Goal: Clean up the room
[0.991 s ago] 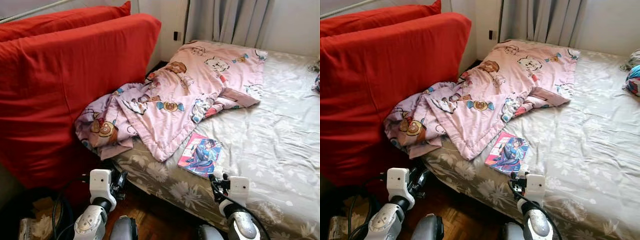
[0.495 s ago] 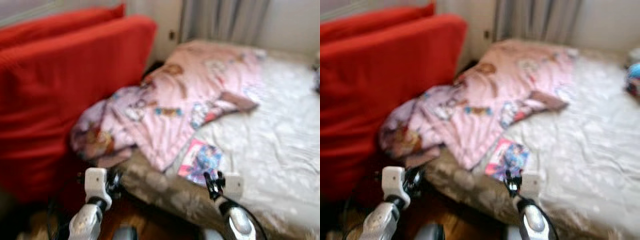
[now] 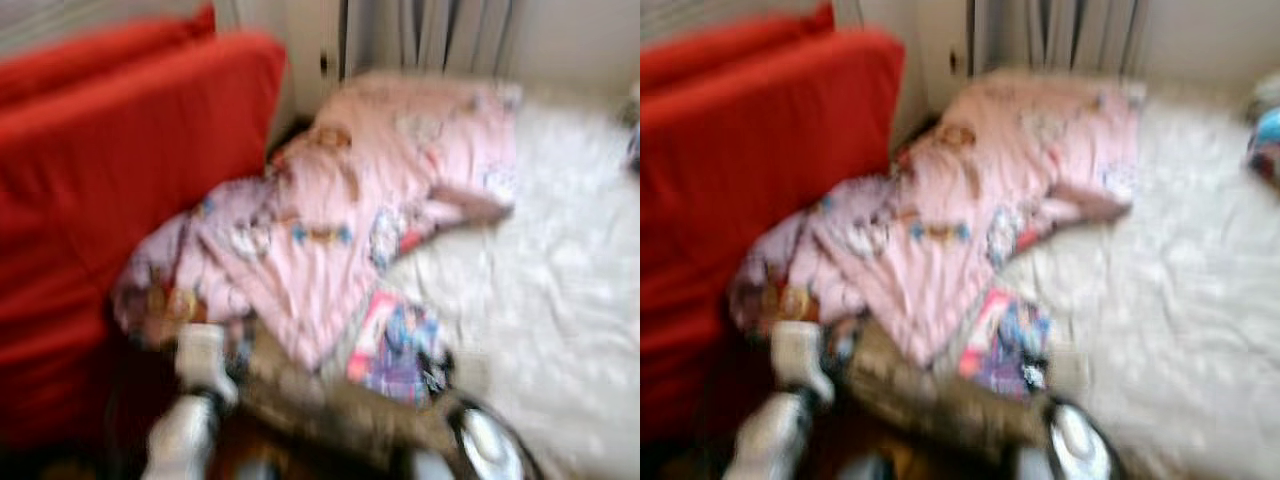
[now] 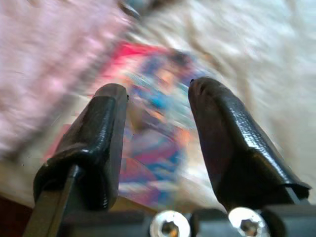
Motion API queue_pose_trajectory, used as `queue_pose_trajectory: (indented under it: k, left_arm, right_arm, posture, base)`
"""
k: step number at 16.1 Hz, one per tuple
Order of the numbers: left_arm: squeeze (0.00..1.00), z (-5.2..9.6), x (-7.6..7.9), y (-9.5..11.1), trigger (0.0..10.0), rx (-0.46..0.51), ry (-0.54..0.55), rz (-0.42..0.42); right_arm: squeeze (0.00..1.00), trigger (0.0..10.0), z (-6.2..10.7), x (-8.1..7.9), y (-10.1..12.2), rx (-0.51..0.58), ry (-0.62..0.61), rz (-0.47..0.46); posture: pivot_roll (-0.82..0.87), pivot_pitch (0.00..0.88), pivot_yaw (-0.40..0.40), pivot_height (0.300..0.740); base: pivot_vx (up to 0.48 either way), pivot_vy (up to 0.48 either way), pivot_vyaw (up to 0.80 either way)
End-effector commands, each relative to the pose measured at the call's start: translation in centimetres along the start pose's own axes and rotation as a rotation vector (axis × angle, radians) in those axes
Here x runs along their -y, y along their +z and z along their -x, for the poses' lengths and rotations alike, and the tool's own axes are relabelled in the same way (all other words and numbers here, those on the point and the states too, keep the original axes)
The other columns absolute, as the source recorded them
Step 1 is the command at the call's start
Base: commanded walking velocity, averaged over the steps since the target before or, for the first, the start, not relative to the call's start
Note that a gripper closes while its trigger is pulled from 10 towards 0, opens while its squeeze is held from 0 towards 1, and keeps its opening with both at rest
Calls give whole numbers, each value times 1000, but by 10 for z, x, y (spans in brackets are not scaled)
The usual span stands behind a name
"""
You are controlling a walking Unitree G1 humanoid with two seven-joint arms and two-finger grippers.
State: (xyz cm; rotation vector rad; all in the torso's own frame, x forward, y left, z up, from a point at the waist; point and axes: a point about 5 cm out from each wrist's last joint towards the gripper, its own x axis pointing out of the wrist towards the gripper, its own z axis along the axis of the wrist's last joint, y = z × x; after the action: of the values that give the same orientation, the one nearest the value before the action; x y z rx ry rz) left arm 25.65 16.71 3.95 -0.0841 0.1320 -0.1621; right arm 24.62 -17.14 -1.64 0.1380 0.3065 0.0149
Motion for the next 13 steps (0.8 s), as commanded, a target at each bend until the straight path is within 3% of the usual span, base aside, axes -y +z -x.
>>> queue_pose_trajectory:
  k: [1, 5, 8, 9, 13]
  left_arm:
    - [0, 5, -11, -2, 10000, -26, 22, -14]
    - [0, 1, -17, 6, 10000, -13, 30, -25]
    - [0, 0, -20, 14, 10000, 5, 35, -33]
    - [0, 1, -22, 18, 10000, 16, 41, -36]
    - [0, 15, -26, 23, 10000, 16, 49, -45]
  right_arm:
    - [0, 10000, -3, -7, -3, -27, 20, -10]
    - [0, 10000, -16, -12, 2, -77, 39, 2]
    - [0, 10000, -28, -9, 8, -132, -50, -109]
    - [1000, 10000, -34, -12, 15, -130, -55, -154]
    - [1000, 10000, -39, -21, 20, -126, -46, -172]
  posture:
    - [-60, 81, 31, 631]
    - [-28, 106, 39, 631]
    - [25, 132, 44, 631]
    - [49, 153, 54, 631]
    - [80, 196, 70, 631]
  base:
    - [0, 0, 0]
    - [0, 0, 0]
    - [0, 0, 0]
    - [0, 0, 0]
    - [0, 0, 0]
